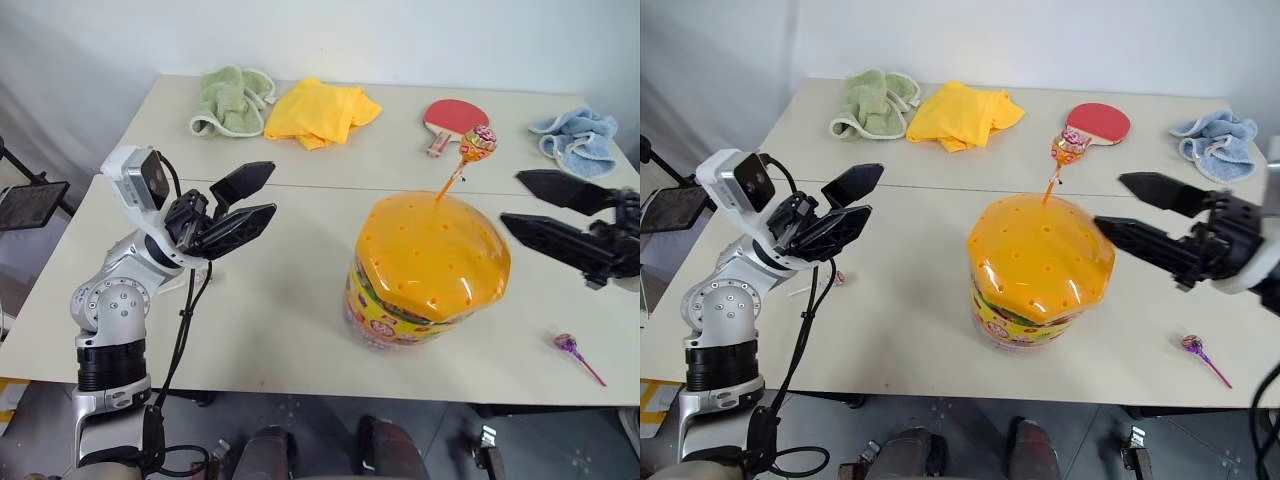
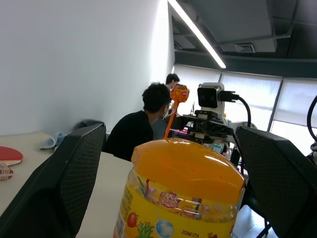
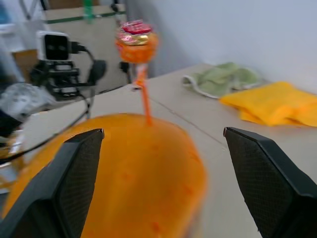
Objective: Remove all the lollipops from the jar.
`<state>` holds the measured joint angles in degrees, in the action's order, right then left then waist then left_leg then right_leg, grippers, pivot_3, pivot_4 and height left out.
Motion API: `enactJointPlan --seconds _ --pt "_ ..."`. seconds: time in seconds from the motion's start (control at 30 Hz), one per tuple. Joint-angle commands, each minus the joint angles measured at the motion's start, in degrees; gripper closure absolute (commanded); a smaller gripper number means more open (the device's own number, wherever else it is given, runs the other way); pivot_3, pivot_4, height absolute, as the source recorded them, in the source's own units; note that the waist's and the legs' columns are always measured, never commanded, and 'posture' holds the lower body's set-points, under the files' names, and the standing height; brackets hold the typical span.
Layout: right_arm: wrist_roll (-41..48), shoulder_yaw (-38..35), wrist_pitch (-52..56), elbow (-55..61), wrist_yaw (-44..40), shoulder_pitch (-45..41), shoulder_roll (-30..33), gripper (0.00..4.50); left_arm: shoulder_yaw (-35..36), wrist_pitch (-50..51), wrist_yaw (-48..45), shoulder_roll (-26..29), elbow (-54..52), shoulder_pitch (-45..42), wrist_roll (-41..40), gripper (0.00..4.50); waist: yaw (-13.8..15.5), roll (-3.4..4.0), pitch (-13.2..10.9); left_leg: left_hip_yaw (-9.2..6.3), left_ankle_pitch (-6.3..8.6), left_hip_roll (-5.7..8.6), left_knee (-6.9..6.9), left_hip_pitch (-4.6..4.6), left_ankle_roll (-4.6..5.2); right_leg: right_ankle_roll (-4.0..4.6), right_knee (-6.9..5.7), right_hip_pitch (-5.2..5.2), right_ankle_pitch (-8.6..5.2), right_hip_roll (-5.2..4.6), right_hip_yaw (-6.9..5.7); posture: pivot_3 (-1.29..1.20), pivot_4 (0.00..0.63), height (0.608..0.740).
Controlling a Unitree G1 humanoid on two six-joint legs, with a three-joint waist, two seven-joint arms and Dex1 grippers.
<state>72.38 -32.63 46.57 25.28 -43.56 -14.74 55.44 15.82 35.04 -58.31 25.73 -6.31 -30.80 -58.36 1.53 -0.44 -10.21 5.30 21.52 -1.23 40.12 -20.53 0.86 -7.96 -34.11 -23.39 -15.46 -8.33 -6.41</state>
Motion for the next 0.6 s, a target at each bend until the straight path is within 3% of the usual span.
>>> enactJointPlan --seconds 0.03,0.37,0.6 --pt "3.6 5.9 2.0 0.1 7.6 -7.1 -1.7 0.46 0.0 -0.8 -0.4 0.2 -1.6 0.5 0.1 0.00 -0.2 0.00 0.0 0.01 0.00 0.00 0.00 0.00 -0.01 0.00 0.00 0.00 0.00 0.00 -0.02 0.00 0.150 0.740" --pt "2.2 14.5 3.1 -2.4 10.1 -17.1 -5.9 0.46 -0.8 -1.9 0.3 -0.2 -2.8 1.6 0.4 0.00 0.0 0.00 0.0 -0.01 0.01 -0.04 0.00 -0.09 -0.03 0.00 -0.01 -0.07 0.00 0.01 -0.15 0.00 0.150 0.740" --pt "-0.2 13.8 2.5 -3.7 8.0 -16.4 -6.3 2.65 -0.3 -2.2 1.0 -0.6 -3.2 1.0 -0.8 0.00 -0.2 0.00 0.0 0.01 0.01 -0.05 0.00 -0.10 -0.03 -0.01 0.00 -0.08 0.00 0.01 -0.20 0.00 0.150 0.740"
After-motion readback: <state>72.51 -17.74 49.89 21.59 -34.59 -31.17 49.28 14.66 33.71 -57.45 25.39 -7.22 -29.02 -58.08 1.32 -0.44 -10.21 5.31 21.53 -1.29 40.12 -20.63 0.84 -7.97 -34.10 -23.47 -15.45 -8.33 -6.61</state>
